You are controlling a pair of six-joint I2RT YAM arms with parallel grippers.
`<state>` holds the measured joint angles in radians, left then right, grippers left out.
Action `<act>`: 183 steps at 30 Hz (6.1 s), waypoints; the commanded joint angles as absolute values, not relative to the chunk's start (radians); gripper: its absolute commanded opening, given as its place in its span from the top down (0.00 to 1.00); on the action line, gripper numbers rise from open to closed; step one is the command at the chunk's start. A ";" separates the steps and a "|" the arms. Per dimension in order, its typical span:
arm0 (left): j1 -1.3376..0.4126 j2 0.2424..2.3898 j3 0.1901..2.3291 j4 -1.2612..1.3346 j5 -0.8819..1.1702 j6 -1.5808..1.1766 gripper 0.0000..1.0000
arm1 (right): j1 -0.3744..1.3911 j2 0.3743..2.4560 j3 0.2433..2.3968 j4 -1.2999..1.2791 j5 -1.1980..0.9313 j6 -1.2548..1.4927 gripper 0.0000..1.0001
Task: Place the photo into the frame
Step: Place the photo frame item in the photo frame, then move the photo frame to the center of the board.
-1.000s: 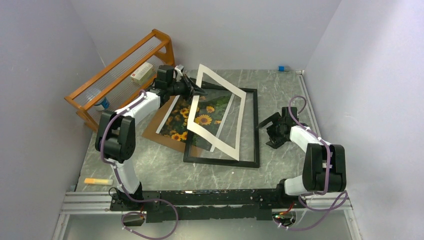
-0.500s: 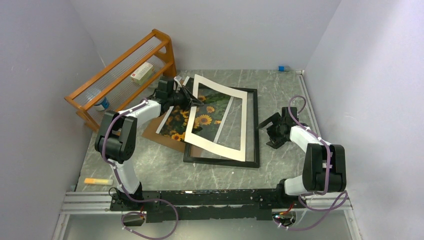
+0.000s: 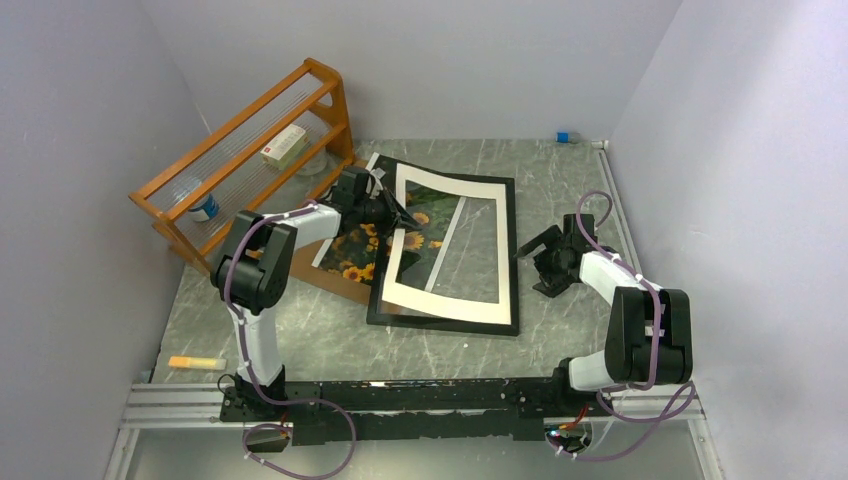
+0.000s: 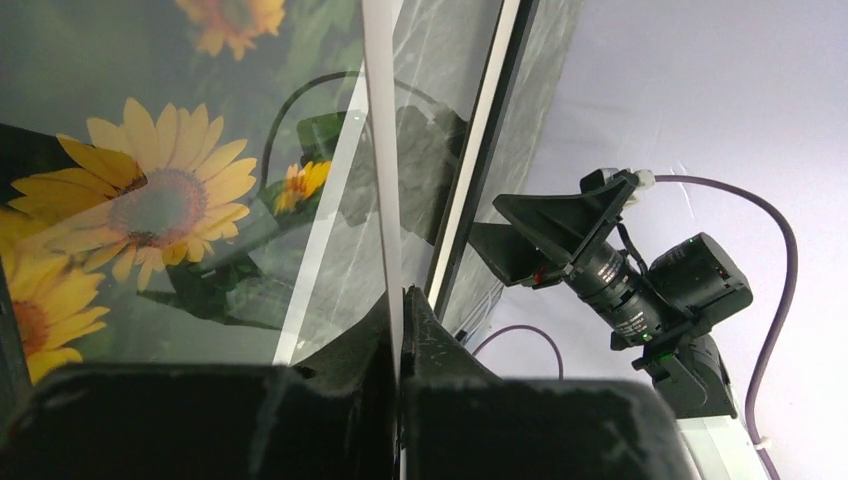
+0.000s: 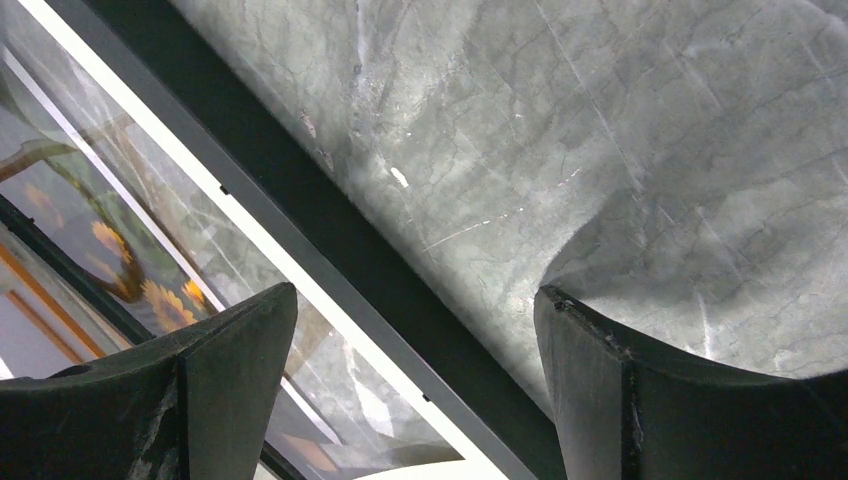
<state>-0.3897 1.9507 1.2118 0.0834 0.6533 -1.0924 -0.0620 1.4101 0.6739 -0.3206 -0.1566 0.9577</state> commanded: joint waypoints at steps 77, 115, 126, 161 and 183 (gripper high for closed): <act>-0.307 2.040 1.609 -0.545 0.448 -0.456 0.42 | -0.054 1.466 0.698 -0.268 -0.133 0.813 0.13; -0.363 2.156 1.648 -0.566 0.455 -0.425 0.51 | 0.087 1.418 0.904 -0.332 0.028 0.726 0.18; -0.260 2.201 1.736 -0.440 0.545 -0.492 0.37 | 0.273 1.712 1.158 -0.090 -0.184 0.817 0.48; -0.255 2.466 1.912 -0.446 0.623 -0.449 0.73 | 0.419 2.335 1.746 0.021 -0.250 0.896 0.96; -0.246 2.418 1.924 -0.483 0.656 -0.468 0.69 | 0.417 2.223 1.768 -0.045 -0.225 0.814 0.84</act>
<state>-0.2481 2.4390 1.9282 -0.3656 0.6876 -0.5087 0.4206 2.3539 1.7454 -0.0307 -0.2371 0.8589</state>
